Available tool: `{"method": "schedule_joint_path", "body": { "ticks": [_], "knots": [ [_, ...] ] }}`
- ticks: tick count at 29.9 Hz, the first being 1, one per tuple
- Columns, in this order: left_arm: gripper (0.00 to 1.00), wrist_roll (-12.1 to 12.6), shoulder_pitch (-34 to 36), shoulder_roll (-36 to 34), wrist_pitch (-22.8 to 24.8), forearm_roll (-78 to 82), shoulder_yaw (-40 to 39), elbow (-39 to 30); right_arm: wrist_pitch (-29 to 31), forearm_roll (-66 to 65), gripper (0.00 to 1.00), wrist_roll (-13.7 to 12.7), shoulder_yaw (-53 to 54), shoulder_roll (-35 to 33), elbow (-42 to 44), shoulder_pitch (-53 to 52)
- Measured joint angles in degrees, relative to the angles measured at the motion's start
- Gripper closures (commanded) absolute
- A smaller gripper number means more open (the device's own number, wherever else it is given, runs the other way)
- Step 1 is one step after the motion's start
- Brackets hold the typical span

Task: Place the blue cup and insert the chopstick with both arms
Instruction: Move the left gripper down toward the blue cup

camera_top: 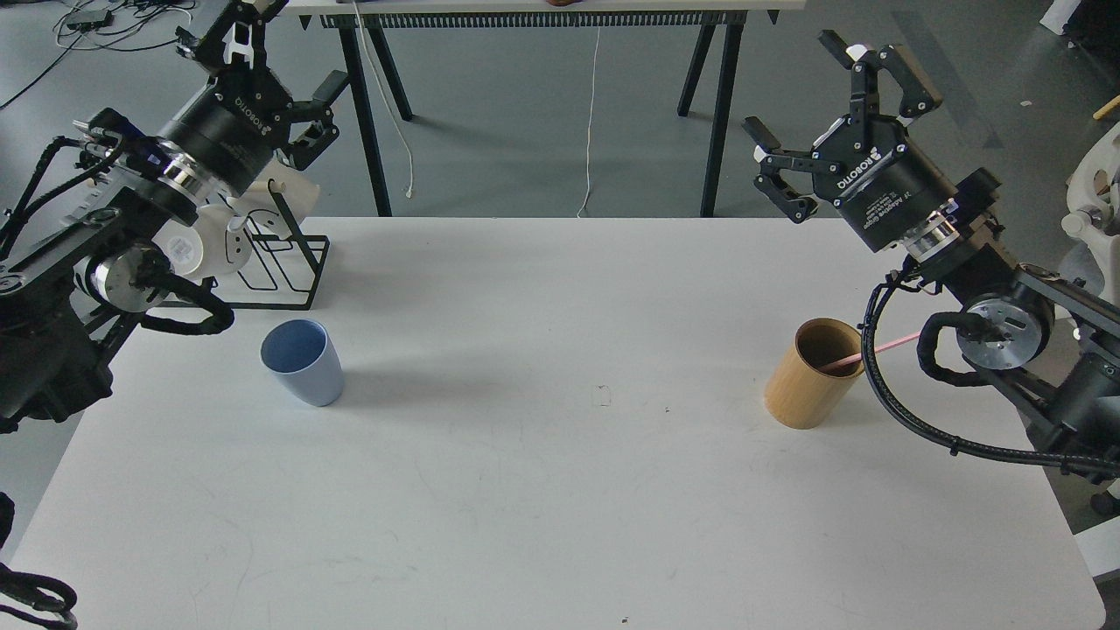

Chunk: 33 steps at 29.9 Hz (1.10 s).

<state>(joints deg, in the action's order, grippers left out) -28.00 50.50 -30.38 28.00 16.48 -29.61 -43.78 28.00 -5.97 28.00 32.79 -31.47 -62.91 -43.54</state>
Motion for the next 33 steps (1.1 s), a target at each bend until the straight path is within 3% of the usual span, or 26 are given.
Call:
{"method": "schedule_joint_path", "body": {
  "ticks": [16,20,24,27,33],
  "knots": [
    [0.01,0.0,2.2,-0.2,0.0,0.1,-1.2,3.7,0.0,0.0,0.02,0.0,-0.1,0.9,0.0,0.2],
    [0.01,0.0,3.8,-1.1,0.0,0.7,-1.1,-2.4,0.0,-0.2,0.02,0.0,-0.1,1.5,0.6,-0.4],
    [0.01,0.0,5.7,-6.4,0.0,4.3,0.5,-10.0,0.0,-0.2,0.02,0.0,0.8,1.0,0.7,-1.0],
    [0.01,0.0,8.7,-12.8,0.0,11.3,5.7,-15.9,0.0,-0.2,0.02,0.0,1.7,0.8,0.7,-1.0],
    [0.01,0.0,18.8,-24.6,0.0,30.2,24.5,-23.7,0.0,-0.2,0.02,0.0,1.9,0.6,0.7,-0.3]
  ]
}}
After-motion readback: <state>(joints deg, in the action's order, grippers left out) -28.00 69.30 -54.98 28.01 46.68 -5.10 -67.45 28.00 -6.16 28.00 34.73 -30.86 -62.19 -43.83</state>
